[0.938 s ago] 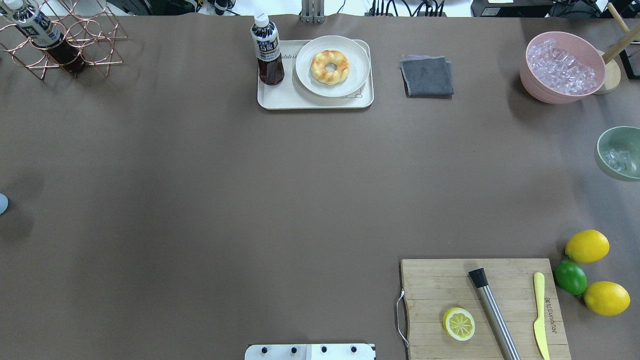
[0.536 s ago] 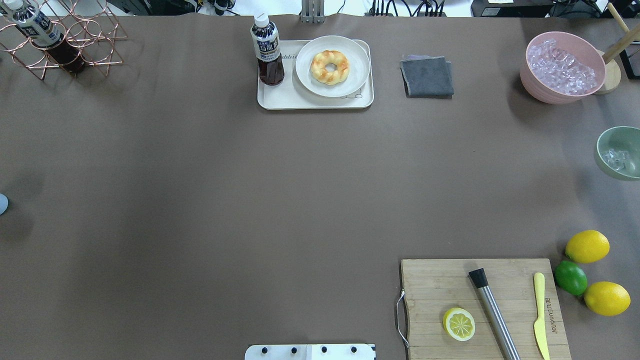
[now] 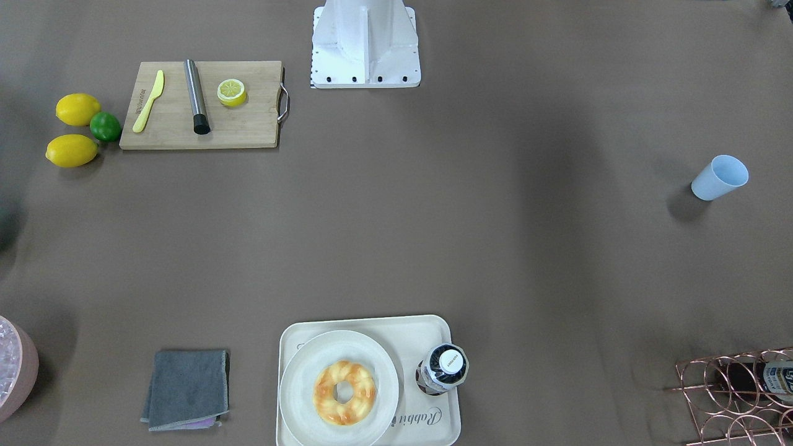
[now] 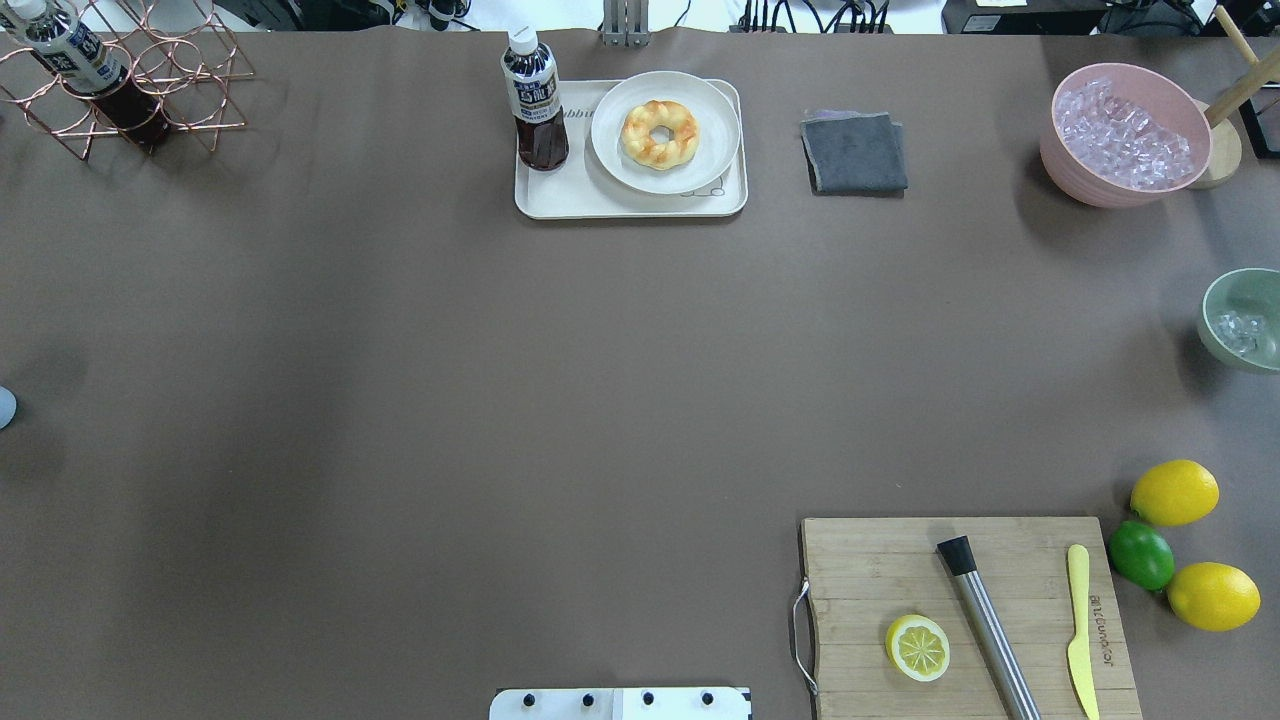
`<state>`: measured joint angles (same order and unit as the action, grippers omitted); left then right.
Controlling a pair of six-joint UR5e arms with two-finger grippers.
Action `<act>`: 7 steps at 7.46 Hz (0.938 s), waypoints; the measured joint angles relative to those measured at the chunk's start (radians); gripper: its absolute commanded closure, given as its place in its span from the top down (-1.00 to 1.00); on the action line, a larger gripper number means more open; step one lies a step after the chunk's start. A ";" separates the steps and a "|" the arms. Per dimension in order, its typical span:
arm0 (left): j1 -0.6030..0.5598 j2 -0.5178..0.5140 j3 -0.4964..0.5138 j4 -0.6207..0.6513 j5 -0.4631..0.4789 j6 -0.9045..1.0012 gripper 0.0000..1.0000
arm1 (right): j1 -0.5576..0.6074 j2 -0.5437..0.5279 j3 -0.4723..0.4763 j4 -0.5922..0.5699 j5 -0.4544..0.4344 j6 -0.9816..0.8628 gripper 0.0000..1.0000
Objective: Pour ice into bowl
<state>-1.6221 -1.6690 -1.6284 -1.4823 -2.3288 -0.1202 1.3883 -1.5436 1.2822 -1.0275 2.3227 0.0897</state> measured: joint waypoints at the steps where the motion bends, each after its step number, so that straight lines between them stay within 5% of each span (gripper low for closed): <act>1: -0.001 0.013 0.042 -0.047 -0.007 0.047 0.94 | 0.000 -0.006 -0.007 0.030 0.001 0.025 -1.00; 5: -0.004 0.040 0.061 -0.075 -0.041 0.106 0.94 | 0.000 -0.012 -0.016 0.057 -0.002 0.048 0.87; 7: -0.006 0.041 0.081 -0.074 -0.058 0.166 0.95 | 0.001 -0.012 -0.010 0.058 -0.003 0.042 0.98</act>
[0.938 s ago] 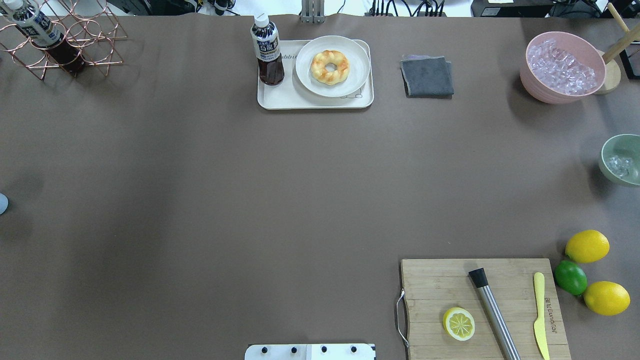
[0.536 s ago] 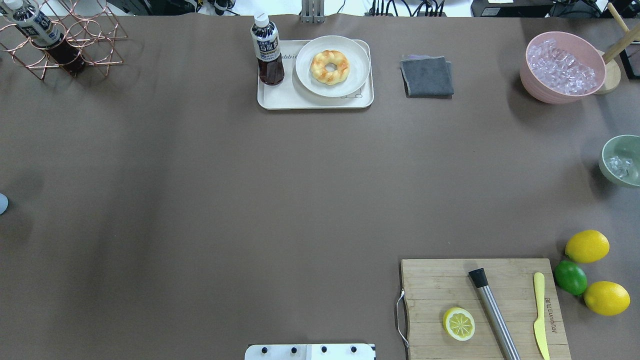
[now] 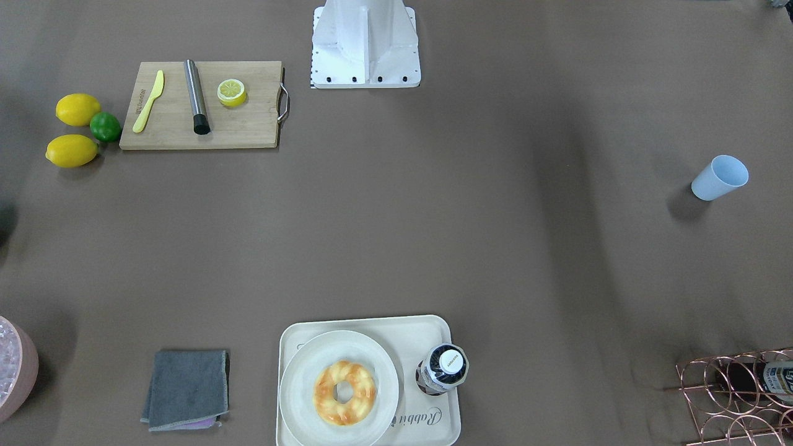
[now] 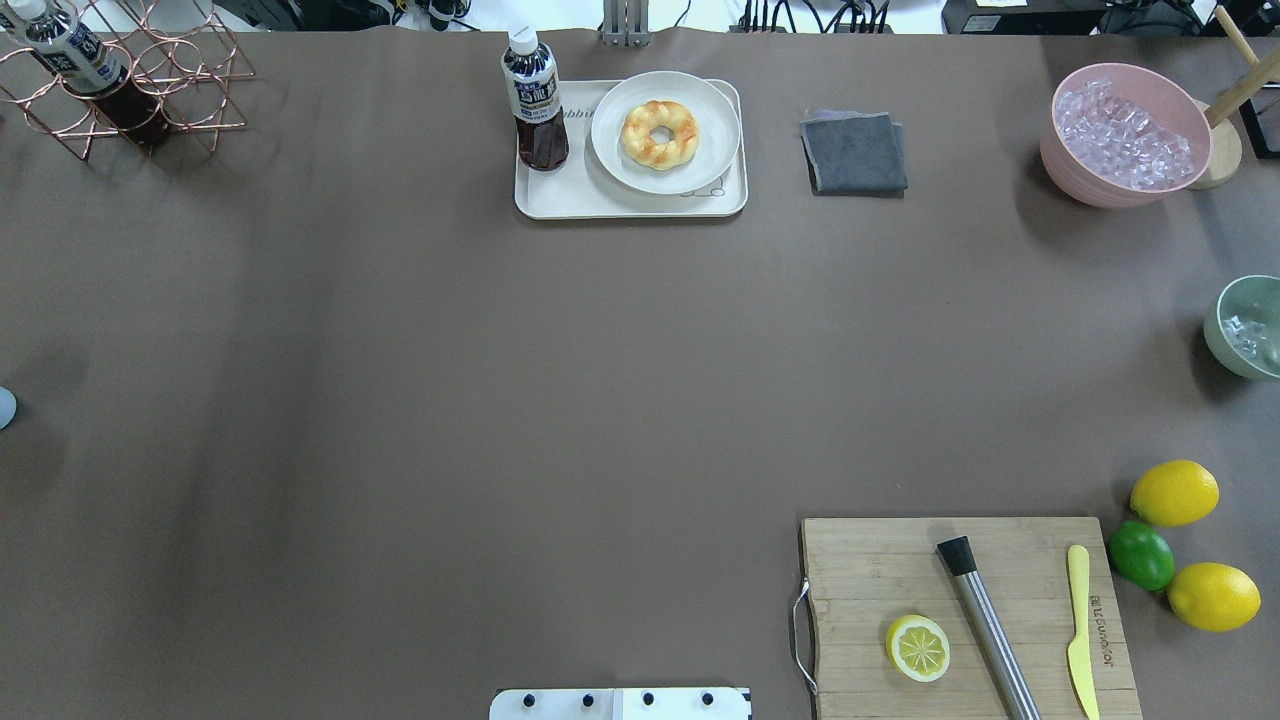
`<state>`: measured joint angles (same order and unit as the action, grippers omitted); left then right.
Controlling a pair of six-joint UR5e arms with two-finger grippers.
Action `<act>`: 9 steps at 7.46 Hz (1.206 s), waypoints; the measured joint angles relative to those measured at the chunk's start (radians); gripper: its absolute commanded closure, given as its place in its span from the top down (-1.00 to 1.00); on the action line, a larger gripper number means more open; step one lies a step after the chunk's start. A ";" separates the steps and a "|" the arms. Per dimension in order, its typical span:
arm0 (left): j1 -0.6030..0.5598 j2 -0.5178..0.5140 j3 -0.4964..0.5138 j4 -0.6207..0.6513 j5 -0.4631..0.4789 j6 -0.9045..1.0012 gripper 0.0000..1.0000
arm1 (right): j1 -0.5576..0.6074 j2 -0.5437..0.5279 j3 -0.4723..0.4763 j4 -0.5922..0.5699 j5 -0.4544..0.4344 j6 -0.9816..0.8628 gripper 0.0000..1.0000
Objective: Pour ice into bowl
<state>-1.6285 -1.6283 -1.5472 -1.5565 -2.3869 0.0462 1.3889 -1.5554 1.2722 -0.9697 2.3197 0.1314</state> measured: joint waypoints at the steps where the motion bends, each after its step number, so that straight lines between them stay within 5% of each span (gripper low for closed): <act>1: -0.013 0.003 0.000 0.000 -0.003 0.011 0.94 | 0.002 0.001 0.007 -0.001 0.000 -0.001 0.98; 4: -0.068 0.047 -0.038 -0.015 -0.030 0.022 0.95 | 0.058 0.012 0.051 -0.040 -0.001 0.001 0.99; 9: -0.071 0.005 -0.025 -0.010 -0.028 -0.072 0.95 | 0.138 -0.005 0.494 -0.554 -0.036 -0.002 0.99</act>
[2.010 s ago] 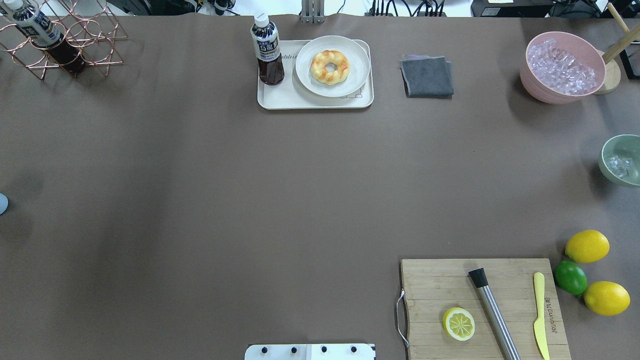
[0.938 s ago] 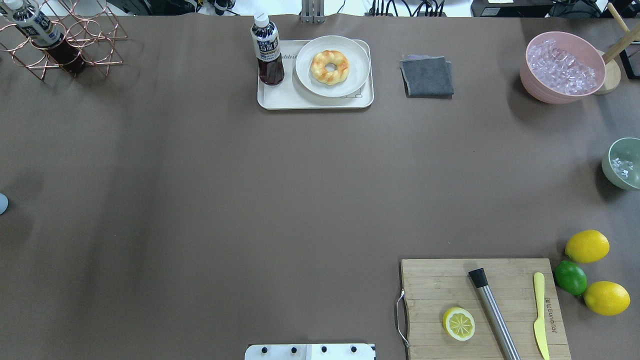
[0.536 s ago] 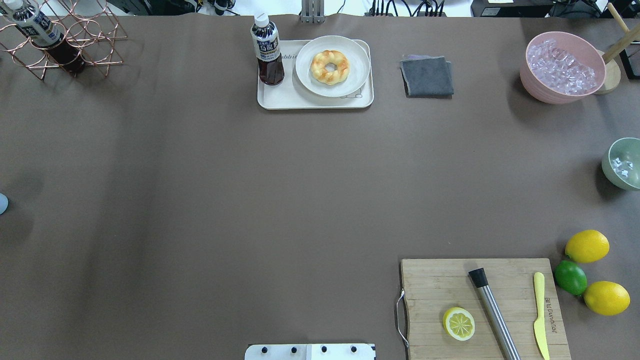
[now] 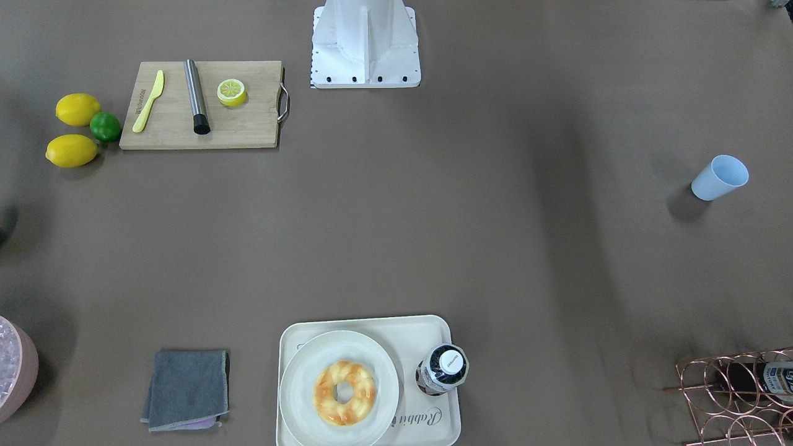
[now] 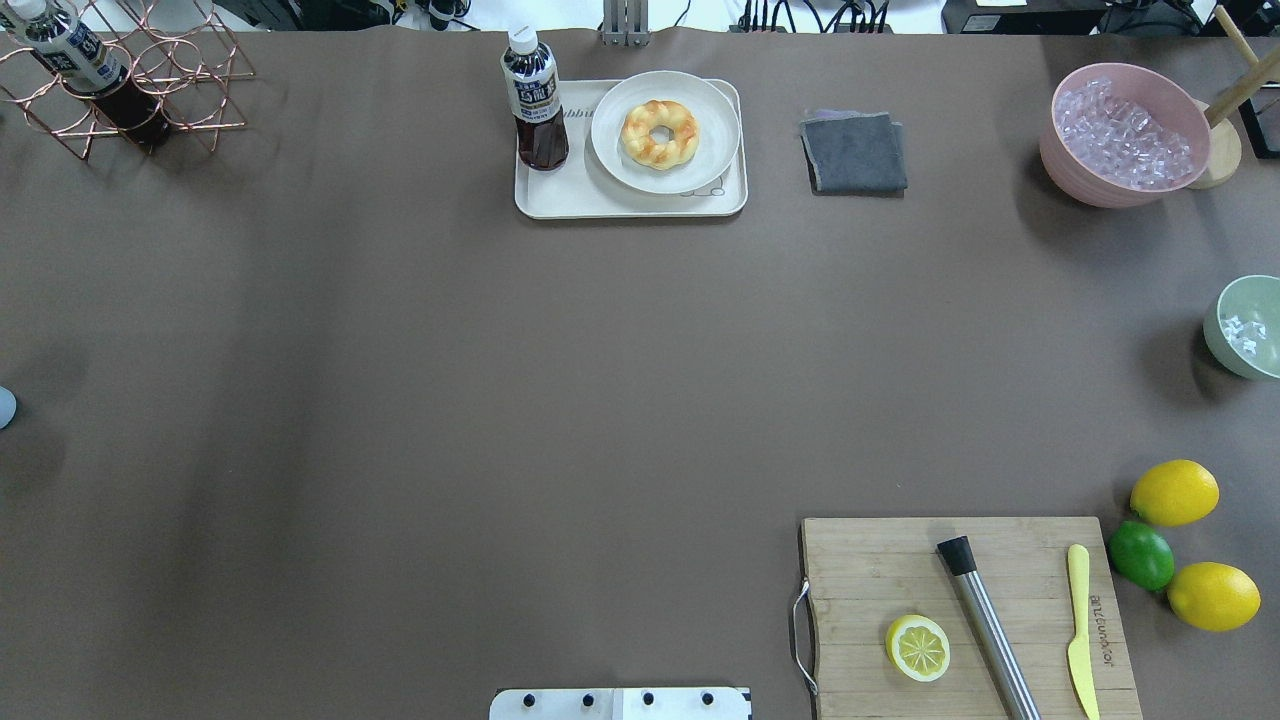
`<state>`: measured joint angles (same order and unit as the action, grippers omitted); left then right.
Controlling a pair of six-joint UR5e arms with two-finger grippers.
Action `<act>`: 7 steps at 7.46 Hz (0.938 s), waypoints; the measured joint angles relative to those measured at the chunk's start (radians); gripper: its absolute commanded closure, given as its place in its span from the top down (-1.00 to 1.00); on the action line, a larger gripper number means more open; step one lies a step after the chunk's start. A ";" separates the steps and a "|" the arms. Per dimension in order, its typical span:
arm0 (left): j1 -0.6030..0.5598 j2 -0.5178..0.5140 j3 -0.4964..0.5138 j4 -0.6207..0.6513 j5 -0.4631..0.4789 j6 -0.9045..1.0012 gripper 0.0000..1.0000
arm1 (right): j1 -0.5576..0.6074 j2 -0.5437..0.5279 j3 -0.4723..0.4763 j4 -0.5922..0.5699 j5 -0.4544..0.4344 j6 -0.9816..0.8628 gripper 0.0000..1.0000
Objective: Pour ice into bowl
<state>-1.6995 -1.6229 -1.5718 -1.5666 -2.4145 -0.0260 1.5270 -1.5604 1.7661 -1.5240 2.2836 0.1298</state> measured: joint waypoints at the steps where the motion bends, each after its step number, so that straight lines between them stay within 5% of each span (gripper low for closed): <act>1: 0.005 0.002 -0.003 0.001 0.007 -0.017 0.95 | 0.006 0.000 0.055 -0.073 0.004 0.002 0.98; 7: 0.028 -0.031 0.016 0.004 0.017 -0.039 0.95 | 0.019 -0.017 0.044 -0.134 0.084 0.003 0.98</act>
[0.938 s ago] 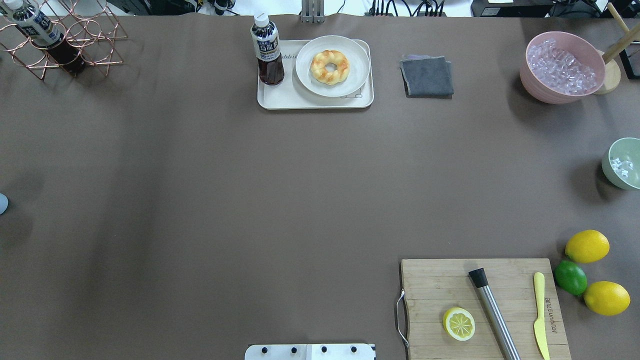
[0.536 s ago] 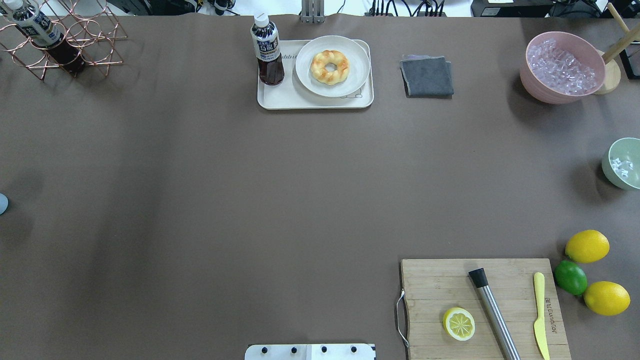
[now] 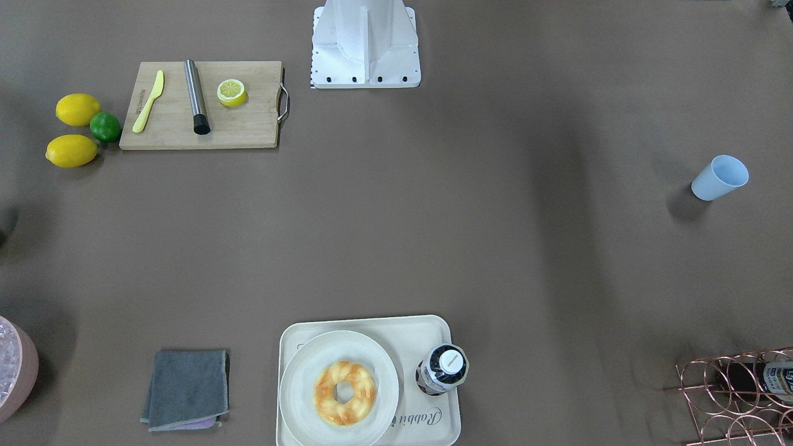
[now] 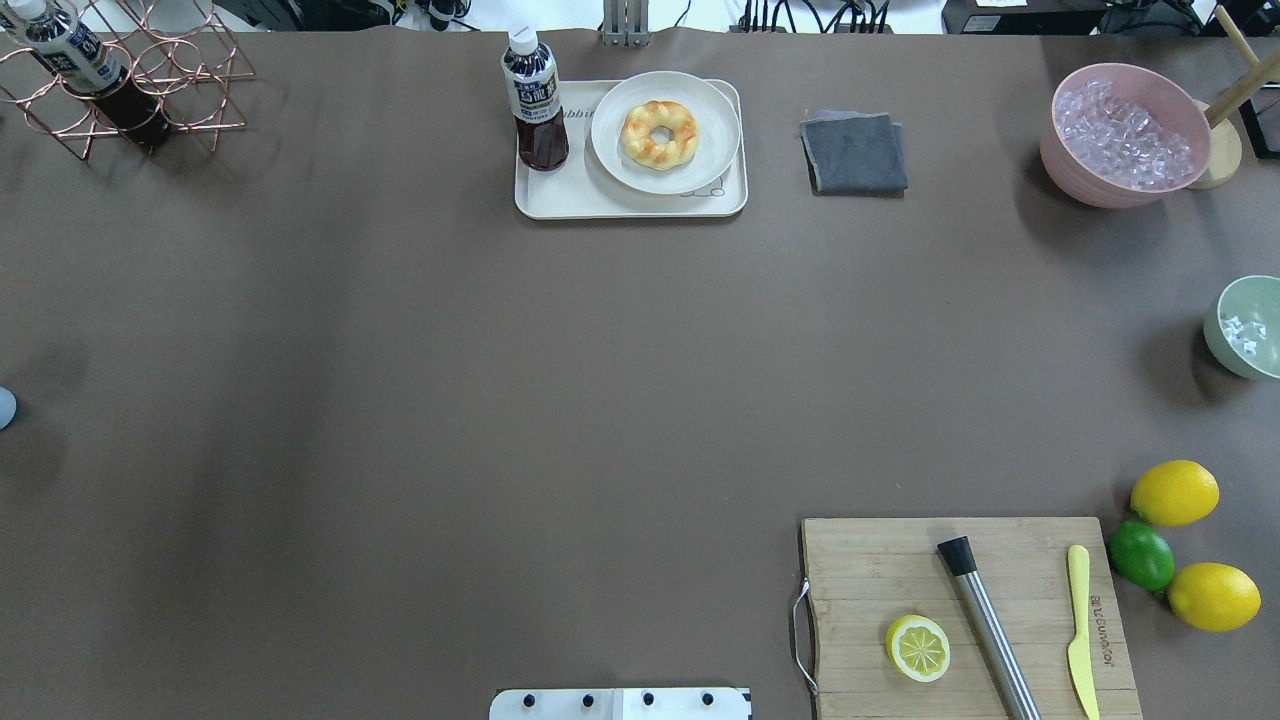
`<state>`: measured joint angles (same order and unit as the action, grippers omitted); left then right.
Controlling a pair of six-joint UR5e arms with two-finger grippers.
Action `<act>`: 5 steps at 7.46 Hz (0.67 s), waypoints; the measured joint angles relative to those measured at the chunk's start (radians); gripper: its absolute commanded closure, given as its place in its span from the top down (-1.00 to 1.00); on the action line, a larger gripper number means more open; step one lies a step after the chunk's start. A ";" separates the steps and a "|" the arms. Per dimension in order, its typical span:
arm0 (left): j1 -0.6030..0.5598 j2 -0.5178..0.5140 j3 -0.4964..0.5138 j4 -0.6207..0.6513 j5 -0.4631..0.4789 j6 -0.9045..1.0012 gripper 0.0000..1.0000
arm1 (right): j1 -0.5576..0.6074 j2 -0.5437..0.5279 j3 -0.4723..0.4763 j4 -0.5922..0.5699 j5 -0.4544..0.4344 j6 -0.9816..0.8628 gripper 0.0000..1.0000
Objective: Pour ice into bowl
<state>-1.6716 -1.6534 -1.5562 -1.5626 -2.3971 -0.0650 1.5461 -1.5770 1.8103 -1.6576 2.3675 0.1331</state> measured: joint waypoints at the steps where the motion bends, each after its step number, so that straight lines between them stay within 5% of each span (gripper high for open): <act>1: 0.007 -0.002 0.006 0.000 0.001 -0.001 0.95 | 0.000 0.002 -0.016 0.002 0.007 -0.007 0.98; 5: 0.012 0.005 0.012 -0.001 0.001 0.001 0.94 | 0.002 0.004 -0.043 0.003 0.009 -0.031 0.99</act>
<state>-1.6599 -1.6487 -1.5445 -1.5632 -2.3961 -0.0640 1.5481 -1.5734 1.7671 -1.6544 2.3761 0.1020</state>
